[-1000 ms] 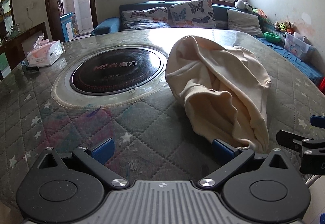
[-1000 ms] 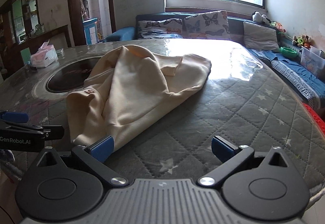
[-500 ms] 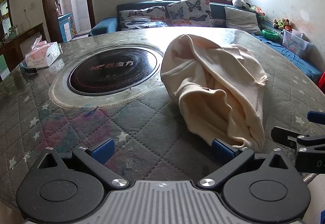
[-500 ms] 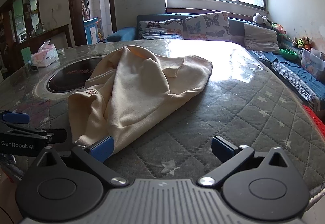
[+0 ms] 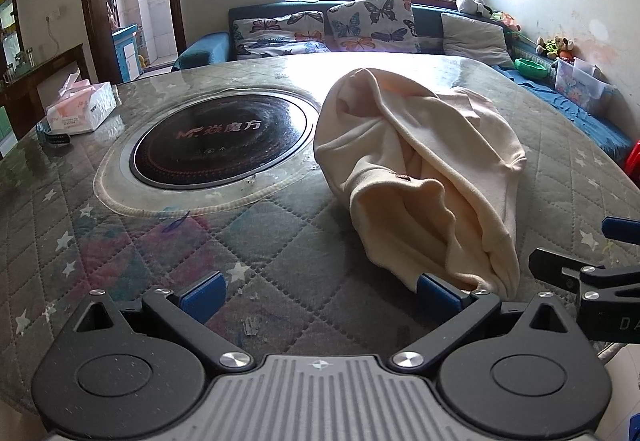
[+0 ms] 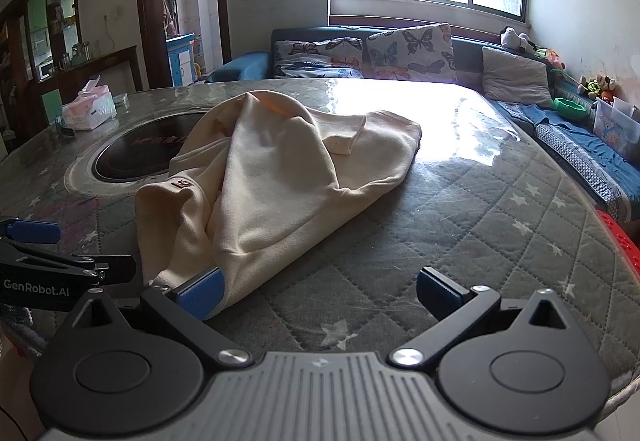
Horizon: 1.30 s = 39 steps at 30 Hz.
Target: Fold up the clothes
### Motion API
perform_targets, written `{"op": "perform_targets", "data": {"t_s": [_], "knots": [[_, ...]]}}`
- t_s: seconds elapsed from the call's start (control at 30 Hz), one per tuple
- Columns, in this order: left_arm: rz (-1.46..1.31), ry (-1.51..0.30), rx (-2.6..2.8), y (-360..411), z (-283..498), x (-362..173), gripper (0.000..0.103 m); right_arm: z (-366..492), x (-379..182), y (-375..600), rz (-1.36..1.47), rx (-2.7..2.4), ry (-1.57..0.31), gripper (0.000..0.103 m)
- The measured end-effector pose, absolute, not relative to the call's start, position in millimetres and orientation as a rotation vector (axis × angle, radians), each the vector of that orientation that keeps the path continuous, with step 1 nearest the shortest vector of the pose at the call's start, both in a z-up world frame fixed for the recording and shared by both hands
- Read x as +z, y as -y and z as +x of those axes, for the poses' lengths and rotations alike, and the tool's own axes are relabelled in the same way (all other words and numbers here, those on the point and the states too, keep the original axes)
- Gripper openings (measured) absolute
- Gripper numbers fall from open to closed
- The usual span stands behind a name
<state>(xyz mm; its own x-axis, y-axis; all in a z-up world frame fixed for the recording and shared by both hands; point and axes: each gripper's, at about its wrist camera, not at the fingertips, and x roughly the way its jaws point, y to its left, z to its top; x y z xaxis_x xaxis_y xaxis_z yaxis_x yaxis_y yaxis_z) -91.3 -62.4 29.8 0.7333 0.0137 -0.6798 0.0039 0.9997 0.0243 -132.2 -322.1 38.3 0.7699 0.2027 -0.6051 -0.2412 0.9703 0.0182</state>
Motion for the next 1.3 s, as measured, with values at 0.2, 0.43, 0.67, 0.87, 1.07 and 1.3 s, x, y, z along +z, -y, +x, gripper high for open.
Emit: {"op": "perform_targets", "data": {"t_s": [0.2, 0.43, 0.67, 0.87, 1.07, 1.3], "knots": [[0.027, -0.746, 0.003, 63.5, -90.9, 31.0, 0.103, -131.1, 39.1, 321.6, -0.063, 0.242, -0.648, 0.103], [0.028, -0.743, -0.002, 64.9, -90.2, 32.8, 0.103, -130.9, 40.9, 321.9, -0.062, 0.244, -0.645, 0.103], [0.031, -0.74, -0.007, 66.1, -89.0, 34.7, 0.103, -129.8, 42.6, 320.5, -0.062, 0.25, -0.642, 0.103], [0.033, -0.736, -0.012, 66.5, -86.5, 36.3, 0.103, -127.2, 43.6, 319.7, -0.062, 0.259, -0.641, 0.103], [0.036, -0.731, -0.011, 64.8, -79.4, 38.0, 0.103, -121.3, 45.1, 316.1, -0.07, 0.27, -0.64, 0.103], [0.048, -0.72, 0.003, 61.1, -65.5, 39.9, 0.103, -107.1, 47.6, 312.8, -0.076, 0.284, -0.644, 0.103]]}}
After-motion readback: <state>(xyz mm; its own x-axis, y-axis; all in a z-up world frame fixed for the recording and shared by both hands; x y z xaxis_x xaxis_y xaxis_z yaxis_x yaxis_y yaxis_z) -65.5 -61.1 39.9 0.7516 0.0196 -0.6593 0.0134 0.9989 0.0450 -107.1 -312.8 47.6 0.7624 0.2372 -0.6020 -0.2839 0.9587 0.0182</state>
